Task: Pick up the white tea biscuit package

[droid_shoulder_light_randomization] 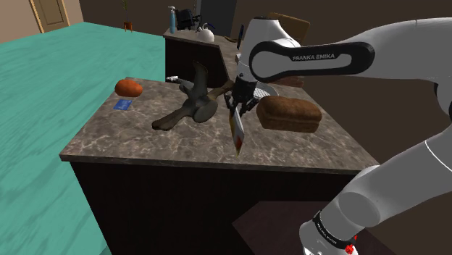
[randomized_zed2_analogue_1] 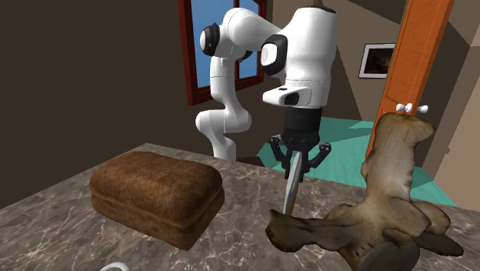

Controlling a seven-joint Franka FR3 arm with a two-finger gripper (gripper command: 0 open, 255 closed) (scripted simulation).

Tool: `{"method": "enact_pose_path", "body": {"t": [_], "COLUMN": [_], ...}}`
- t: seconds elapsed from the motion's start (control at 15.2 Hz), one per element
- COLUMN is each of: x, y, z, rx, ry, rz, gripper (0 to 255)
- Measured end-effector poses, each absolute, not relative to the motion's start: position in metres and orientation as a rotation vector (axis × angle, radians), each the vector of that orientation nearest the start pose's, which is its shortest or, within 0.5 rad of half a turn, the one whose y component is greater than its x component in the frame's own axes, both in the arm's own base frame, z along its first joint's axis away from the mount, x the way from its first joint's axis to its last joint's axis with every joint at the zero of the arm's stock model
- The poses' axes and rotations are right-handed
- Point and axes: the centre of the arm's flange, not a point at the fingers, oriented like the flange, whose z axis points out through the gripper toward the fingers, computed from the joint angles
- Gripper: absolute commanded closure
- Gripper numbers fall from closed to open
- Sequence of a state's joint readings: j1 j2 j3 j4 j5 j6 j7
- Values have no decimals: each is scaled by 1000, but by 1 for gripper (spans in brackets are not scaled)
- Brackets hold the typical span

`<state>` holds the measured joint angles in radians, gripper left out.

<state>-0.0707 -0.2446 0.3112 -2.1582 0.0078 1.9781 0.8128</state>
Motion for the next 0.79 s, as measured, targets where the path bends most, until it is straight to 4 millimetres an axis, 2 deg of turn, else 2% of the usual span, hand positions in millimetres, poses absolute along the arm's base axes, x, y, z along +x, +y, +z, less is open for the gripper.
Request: {"method": "enact_pose_path", "body": {"t": [0.79], "x": [472], "y": [125], "z": [561], "rx": [-3037], "ry": [909], "rz": [-126], "gripper": [255]}}
